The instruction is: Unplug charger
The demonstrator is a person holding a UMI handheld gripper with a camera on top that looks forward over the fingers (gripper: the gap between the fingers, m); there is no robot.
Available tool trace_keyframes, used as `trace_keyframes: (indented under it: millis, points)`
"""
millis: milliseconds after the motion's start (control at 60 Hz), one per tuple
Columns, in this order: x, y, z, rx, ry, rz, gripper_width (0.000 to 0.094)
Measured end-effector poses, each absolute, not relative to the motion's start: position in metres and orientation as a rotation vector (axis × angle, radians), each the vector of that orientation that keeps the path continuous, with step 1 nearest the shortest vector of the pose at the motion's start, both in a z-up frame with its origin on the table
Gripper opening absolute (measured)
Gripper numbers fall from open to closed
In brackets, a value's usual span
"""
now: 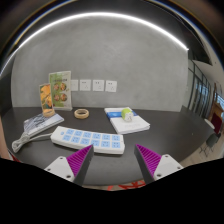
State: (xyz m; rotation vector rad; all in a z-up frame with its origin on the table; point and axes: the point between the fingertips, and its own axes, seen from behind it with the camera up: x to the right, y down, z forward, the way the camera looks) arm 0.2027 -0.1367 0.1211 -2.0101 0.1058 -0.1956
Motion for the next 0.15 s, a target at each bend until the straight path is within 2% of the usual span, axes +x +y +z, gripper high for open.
trace_keyframes:
  millis: [83,150]
  points:
    - [0.218,-0.156,0.120,-1.996,0.065,-0.216,0.0841]
    - [0.239,-0.174,0.106,-2.030,0.057,-0.207,0.0841]
